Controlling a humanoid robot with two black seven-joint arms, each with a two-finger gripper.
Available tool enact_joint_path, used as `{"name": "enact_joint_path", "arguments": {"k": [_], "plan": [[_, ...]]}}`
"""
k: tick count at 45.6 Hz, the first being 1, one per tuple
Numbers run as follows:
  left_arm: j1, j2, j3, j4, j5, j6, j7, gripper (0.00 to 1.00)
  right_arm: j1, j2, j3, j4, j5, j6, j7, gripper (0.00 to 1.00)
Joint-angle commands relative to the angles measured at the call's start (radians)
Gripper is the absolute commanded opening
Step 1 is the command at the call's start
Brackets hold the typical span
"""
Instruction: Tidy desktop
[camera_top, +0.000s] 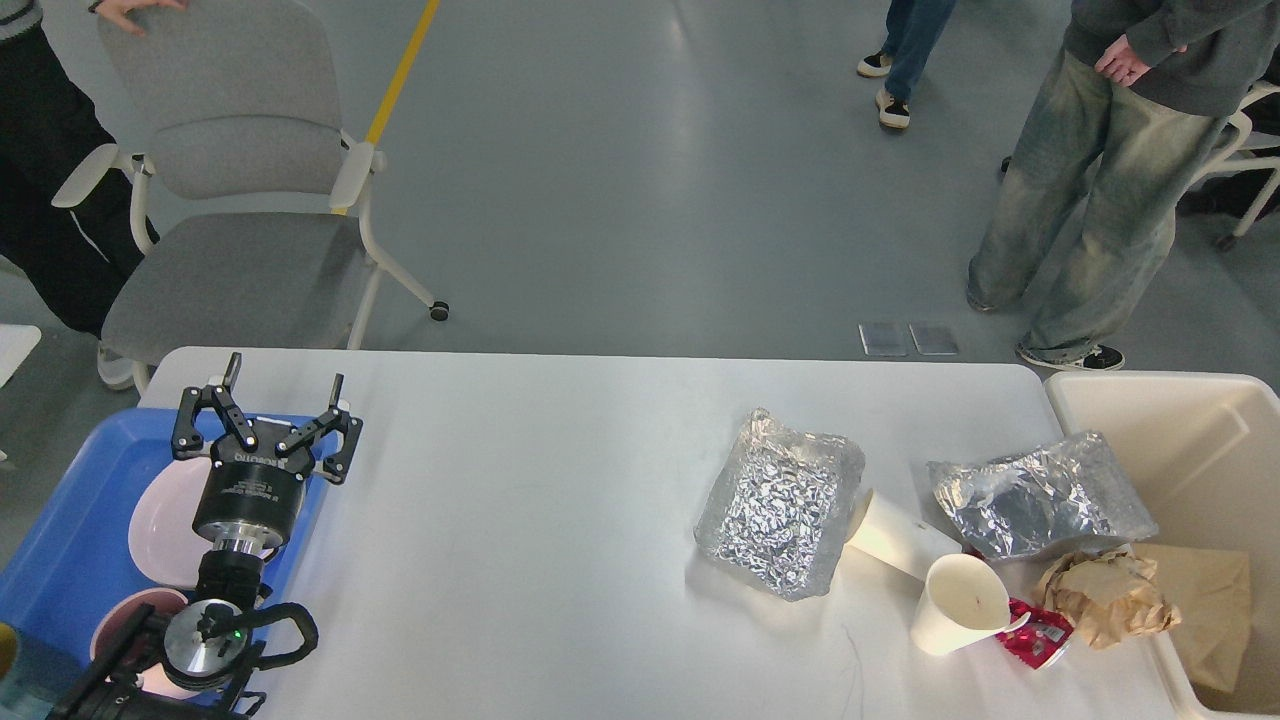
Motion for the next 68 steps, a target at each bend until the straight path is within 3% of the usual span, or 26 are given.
{"name": "enact_joint_path", "arguments": {"k": [1,12,18,24,32,41,45,58,68], "plan": [[0.000,0.000,0.000,0.000,0.000,0.000,0.000,0.96,0.290,-0.003,-0.041,0.141,-0.095,0.171,-0.007,1.00],[0.000,0.000,0.000,0.000,0.000,0.000,0.000,0.96,0.723,0.140,-0.234,0.463,-0.092,0.450,-0.044,1.00],[0.000,0.000,0.000,0.000,0.000,0.000,0.000,0.96,0.979,0.191,-0.288,0.715,-0.074,0.626,-0.046,1.00],[0.000,0.000,0.000,0.000,0.000,0.000,-0.001,0.96,1.178,0.180,-0.323,0.926,0.013,0.677,-0.050,1.00],[0.000,0.000,0.000,0.000,0.000,0.000,-0.001,0.96,1.419,0.232,-0.324,1.213,0.085,0.645,-0.079,1.00],[0.000,0.000,0.000,0.000,0.000,0.000,0.000,0.96,1.462,0.346,-0.334,1.256,0.193,0.630,-0.093,1.00],[0.000,0.000,0.000,0.000,0.001,0.000,0.000,0.96,1.435,0.382,-0.337,1.255,0.194,0.602,-0.125,1.00],[0.000,0.000,0.000,0.000,0.000,0.000,0.000,0.96,1.381,0.547,-0.355,1.244,0.296,0.501,-0.121,1.00],[0.000,0.000,0.000,0.000,0.001,0.000,0.000,0.96,1.061,0.548,-0.236,1.155,0.369,0.319,-0.124,1.00]]}}
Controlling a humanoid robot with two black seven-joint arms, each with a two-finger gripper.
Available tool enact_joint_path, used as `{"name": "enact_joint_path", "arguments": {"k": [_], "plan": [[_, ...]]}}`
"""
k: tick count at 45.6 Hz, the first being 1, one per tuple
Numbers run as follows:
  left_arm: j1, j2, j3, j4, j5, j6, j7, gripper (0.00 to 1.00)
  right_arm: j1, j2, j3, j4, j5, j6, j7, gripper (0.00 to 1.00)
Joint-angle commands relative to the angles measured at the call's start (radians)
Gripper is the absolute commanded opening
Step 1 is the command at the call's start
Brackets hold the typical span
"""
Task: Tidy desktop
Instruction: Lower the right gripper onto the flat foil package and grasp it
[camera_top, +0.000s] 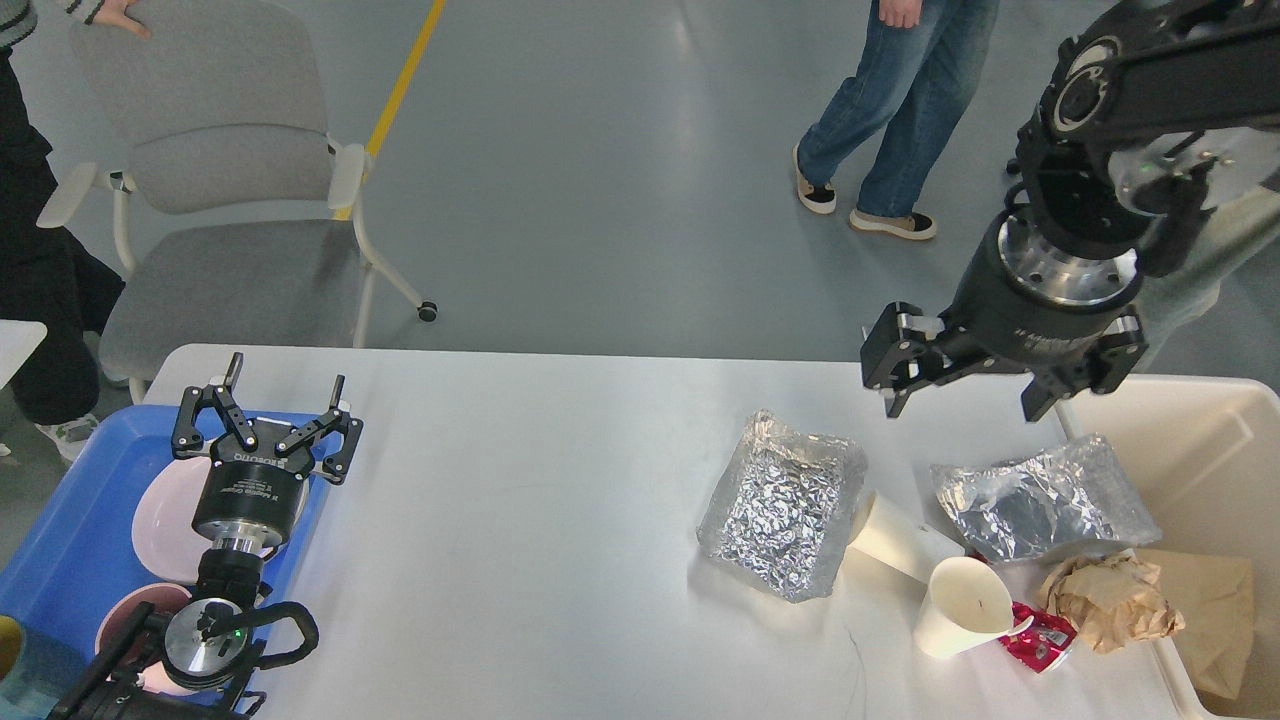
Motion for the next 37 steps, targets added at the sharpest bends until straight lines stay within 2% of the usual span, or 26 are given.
{"name": "enact_joint_path", "arguments": {"k": [1,8,16,22,26,32,37], "plan": [[0.000,0.000,0.000,0.000,0.001,0.000,0.000,0.96,-0.278,0.002,0.104,-0.097,0.045,-0.155,-0.003,1.00],[0.000,0.000,0.000,0.000,0.001,0.000,0.000,0.96,-0.498,0.064,0.141,-0.237,0.154,-0.235,-0.003,1.00],[0.000,0.000,0.000,0.000,0.001,0.000,0.000,0.96,-0.653,0.136,0.176,-0.339,0.184,-0.272,-0.005,0.98],[0.000,-0.001,0.000,0.000,-0.001,0.000,0.000,0.96,-0.760,0.167,0.233,-0.470,0.219,-0.291,-0.008,0.95],[0.000,-0.001,0.000,0.000,0.001,-0.002,0.000,0.96,-0.830,0.170,0.233,-0.507,0.384,-0.311,-0.009,0.85],[0.000,0.000,0.000,0.000,0.001,0.000,0.000,0.96,-0.902,0.174,0.239,-0.513,0.663,-0.395,-0.008,0.85],[0.000,-0.001,0.000,0.000,0.001,0.000,0.000,0.96,-0.969,0.182,0.335,-0.522,0.757,-0.517,-0.006,0.85]]}}
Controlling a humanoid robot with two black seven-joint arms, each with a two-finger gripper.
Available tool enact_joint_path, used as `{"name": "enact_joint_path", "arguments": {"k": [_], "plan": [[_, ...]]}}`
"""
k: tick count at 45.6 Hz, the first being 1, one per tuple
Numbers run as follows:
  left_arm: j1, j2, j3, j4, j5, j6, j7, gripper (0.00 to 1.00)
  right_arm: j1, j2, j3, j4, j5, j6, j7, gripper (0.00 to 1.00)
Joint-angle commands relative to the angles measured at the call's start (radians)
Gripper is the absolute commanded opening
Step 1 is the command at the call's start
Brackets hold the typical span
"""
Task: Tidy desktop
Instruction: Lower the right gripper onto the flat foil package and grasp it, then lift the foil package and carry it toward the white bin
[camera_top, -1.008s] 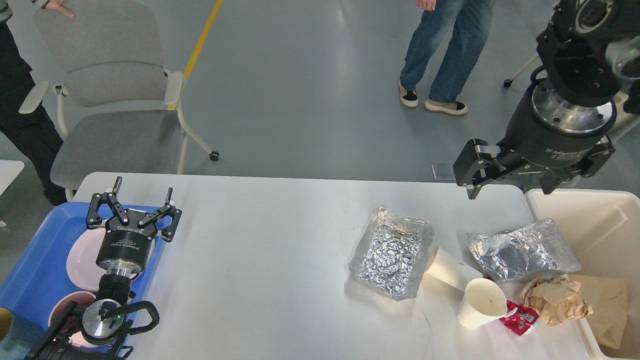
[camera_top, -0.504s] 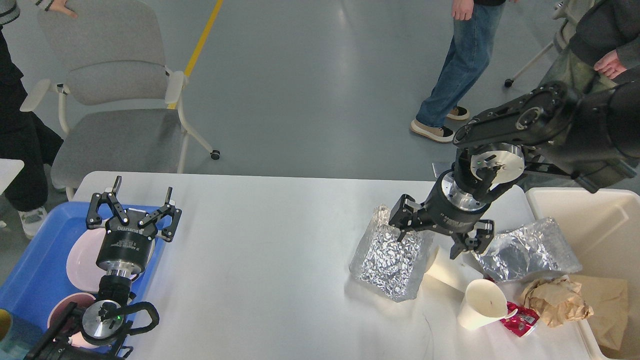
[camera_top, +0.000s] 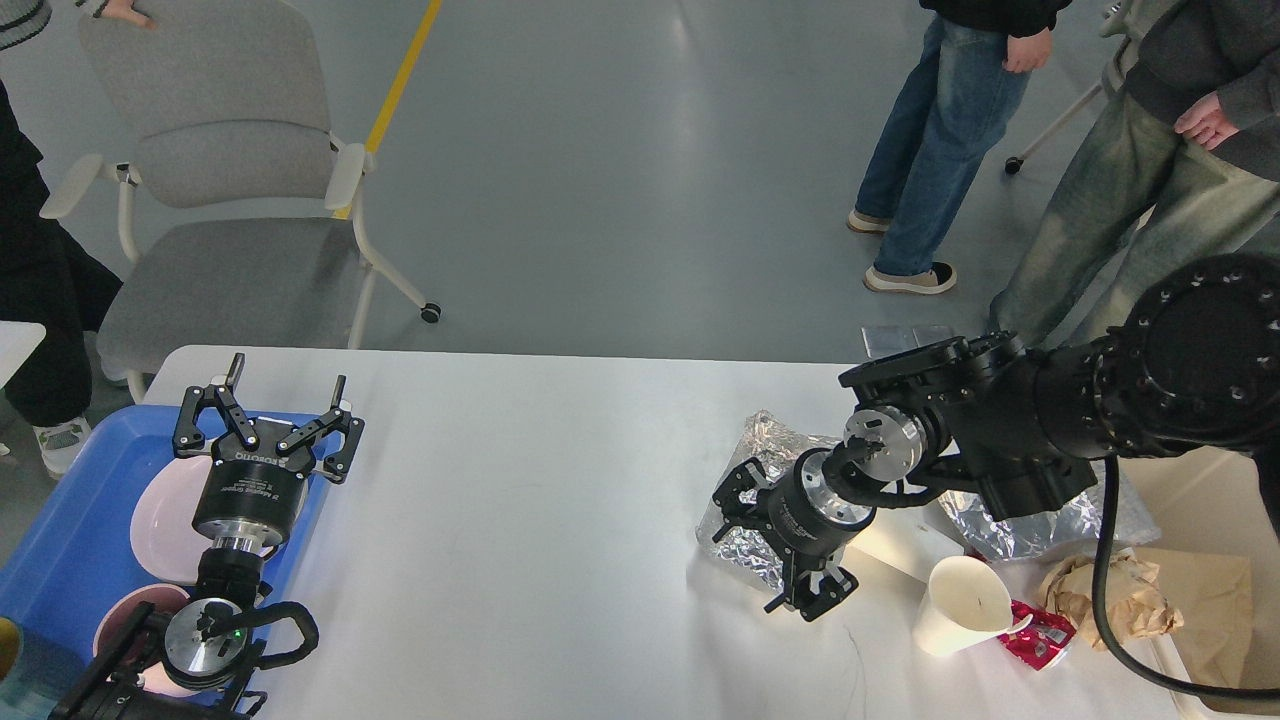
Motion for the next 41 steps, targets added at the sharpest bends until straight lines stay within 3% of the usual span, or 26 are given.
{"name": "enact_joint_path", "arguments": {"k": [1,4,9,31,38,41], "plan": [[0.000,0.001,0.000,-0.001,-0.001,0.001,0.000,0.96,-0.081,0.010,0.116,-0.016,0.108,-0.151,0.006,0.85],[0.000,0.001,0.000,0.000,0.000,0.001,0.000,0.96,-0.127,0.011,0.171,-0.067,0.106,-0.228,0.006,0.85],[0.000,0.001,0.000,0.000,0.000,-0.001,0.000,0.96,-0.166,0.043,0.181,-0.119,0.106,-0.260,0.006,0.85],[0.000,-0.001,0.000,0.000,0.000,-0.001,0.000,0.96,-0.295,0.040,0.167,-0.228,0.049,-0.286,0.001,0.79],[0.000,0.001,0.000,0.000,0.000,0.001,0.000,0.96,-0.302,0.040,0.164,-0.251,0.043,-0.283,0.001,0.67],[0.000,-0.001,0.000,0.000,0.000,-0.001,0.000,0.96,-0.302,0.040,0.164,-0.251,0.026,-0.282,0.001,0.52]]}}
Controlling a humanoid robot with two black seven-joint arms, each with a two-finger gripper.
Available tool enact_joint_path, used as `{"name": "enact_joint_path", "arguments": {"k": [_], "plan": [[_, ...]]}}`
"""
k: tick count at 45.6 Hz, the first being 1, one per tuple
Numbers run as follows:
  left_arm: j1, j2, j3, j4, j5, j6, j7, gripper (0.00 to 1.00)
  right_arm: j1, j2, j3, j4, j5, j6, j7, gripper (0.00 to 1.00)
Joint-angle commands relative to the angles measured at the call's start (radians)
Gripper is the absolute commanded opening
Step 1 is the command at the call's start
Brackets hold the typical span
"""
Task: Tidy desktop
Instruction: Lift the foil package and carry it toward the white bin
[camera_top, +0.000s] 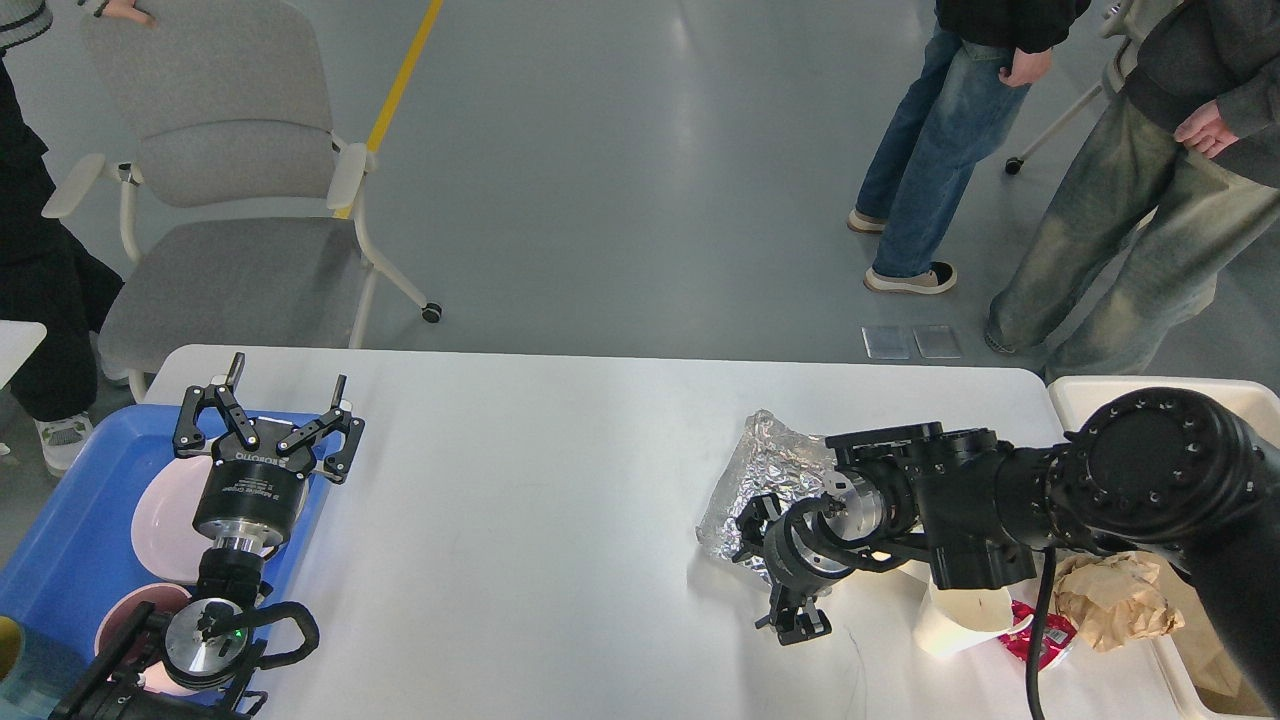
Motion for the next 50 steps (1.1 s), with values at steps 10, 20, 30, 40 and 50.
{"name": "enact_joint_path", "arguments": {"k": [10,20,30,40,50], "plan": [[0.000,0.001,0.000,0.000,0.000,0.001,0.000,0.96,0.003,0.000,0.001,-0.001,-0.062,0.007,0.000,0.12],[0.000,0.000,0.000,0.000,0.000,0.000,0.000,0.96,0.009,0.001,0.004,-0.001,-0.068,0.007,-0.015,0.00],[0.000,0.000,0.000,0.000,0.000,0.000,0.000,0.96,0.034,0.008,0.010,0.019,-0.065,0.006,-0.015,0.00],[0.000,0.000,0.000,0.000,0.000,0.000,0.000,0.96,0.216,-0.049,-0.008,0.168,-0.070,0.004,-0.032,0.00],[0.000,0.001,0.000,0.000,0.000,0.000,0.000,0.96,0.612,-0.086,-0.269,0.476,-0.104,0.084,-0.022,0.00]]}}
